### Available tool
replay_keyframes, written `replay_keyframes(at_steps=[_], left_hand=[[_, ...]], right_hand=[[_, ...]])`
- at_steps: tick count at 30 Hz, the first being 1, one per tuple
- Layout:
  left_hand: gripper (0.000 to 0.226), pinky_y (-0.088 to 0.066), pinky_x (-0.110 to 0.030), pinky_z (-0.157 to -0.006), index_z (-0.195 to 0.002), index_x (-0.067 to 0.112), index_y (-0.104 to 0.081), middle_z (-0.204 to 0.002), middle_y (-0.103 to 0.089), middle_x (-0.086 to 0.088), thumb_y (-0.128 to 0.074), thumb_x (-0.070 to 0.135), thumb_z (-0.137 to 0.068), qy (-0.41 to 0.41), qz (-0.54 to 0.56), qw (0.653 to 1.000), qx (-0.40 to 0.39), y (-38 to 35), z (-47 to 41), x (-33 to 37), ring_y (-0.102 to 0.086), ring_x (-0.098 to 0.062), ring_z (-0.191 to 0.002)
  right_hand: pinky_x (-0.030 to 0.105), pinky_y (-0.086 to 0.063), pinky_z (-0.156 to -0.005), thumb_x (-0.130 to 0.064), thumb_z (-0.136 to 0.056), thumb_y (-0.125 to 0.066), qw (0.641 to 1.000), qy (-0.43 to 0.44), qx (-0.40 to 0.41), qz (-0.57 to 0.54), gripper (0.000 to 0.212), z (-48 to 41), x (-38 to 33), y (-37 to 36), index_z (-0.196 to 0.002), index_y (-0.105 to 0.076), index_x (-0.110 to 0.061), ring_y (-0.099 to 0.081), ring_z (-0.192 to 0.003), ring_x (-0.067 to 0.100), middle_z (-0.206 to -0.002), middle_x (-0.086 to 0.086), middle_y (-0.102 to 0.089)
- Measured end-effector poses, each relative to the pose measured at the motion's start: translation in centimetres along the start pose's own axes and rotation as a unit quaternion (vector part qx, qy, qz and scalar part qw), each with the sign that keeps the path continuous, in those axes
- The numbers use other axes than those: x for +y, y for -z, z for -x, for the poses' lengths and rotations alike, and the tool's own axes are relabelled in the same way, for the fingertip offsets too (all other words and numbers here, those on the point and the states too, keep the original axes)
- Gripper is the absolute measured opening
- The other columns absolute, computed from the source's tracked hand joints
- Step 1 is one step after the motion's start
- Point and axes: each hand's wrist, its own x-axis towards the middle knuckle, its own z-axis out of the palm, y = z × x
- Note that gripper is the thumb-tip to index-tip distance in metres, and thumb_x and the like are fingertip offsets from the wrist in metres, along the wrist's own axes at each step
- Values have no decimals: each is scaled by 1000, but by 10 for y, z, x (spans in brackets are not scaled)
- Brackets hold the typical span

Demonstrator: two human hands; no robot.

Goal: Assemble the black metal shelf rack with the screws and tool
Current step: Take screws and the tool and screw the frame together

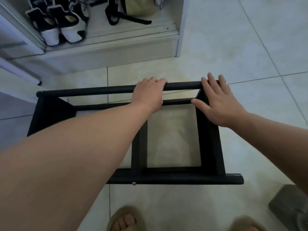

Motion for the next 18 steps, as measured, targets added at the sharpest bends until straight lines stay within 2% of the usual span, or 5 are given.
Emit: replay_keyframes(at_steps=[5, 8, 11, 13, 18], left_hand=[[36, -33, -34, -81, -125, 20, -52, -113, -56, -6, -51, 5, -92, 5, -10, 1000, -8, -6, -4, 4, -44, -25, -92], [40, -36, -41, -99, -134, 20, -44, -129, -52, -6, -51, 15, -95, 24, -35, 998, -53, 3, 5, 15, -47, -30, -116], [54, -28, -48, -114, -151, 23, -30, -156, -32, -8, -46, 37, -101, 18, -42, 990, -130, 25, 26, 34, -30, -32, -141], [61, -19, -53, -120, -157, 28, -21, -165, -14, -7, -42, 46, -102, -11, -56, 984, -170, 44, 44, 53, -14, -33, -150], [66, -3, -55, -122, -159, 36, -7, -168, 3, -2, -33, 56, -102, -110, -83, 980, -145, 95, 94, 115, 10, -31, -153]], right_hand=[[42, 3, -127, -73, -92, -24, 1000, -1, -8, 6, 90, -6, 5, -3, -163, -2, -22, 16, -156, 23, -171, -4, 9], [44, 0, -127, -77, -88, -16, 999, 10, -23, 25, 95, 10, 3, 10, -163, -2, -21, 14, -156, 23, -171, -4, 9], [43, 2, -127, -78, -84, -8, 998, 20, -25, 53, 98, 45, 6, 34, -163, 4, -22, 16, -156, 22, -170, -6, 14], [42, 4, -127, -79, -83, -5, 997, 23, -21, 73, 98, 76, 11, 56, -163, 7, -23, 19, -155, 21, -169, -8, 18], [40, 8, -125, -79, -85, -5, 994, 11, 11, 108, 95, 168, 31, 115, -162, 9, -26, 23, -154, 19, -167, -11, 22]])
